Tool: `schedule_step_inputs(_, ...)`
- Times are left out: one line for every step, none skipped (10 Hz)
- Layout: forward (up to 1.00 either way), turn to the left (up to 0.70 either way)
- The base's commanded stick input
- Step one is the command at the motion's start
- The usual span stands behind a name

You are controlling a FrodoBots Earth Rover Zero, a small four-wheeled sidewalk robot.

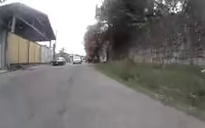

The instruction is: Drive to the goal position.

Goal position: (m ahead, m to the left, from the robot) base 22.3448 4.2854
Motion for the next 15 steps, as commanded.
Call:
schedule_step_inputs(0.82, 0.0)
schedule_step_inputs(0.7, -0.01)
schedule_step_inputs(0.68, -0.09)
schedule_step_inputs(0.5, -0.39)
schedule_step_inputs(0.49, -0.45)
schedule_step_inputs(0.36, -0.16)
schedule_step_inputs(0.29, 0.0)
schedule_step_inputs(0.29, 0.0)
schedule_step_inputs(0.29, 0.0)
schedule_step_inputs(0.29, 0.0)
schedule_step_inputs(0.29, 0.0)
schedule_step_inputs(0.29, 0.0)
schedule_step_inputs(0.29, 0.0)
schedule_step_inputs(0.29, 0.0)
schedule_step_inputs(0.29, 0.0)
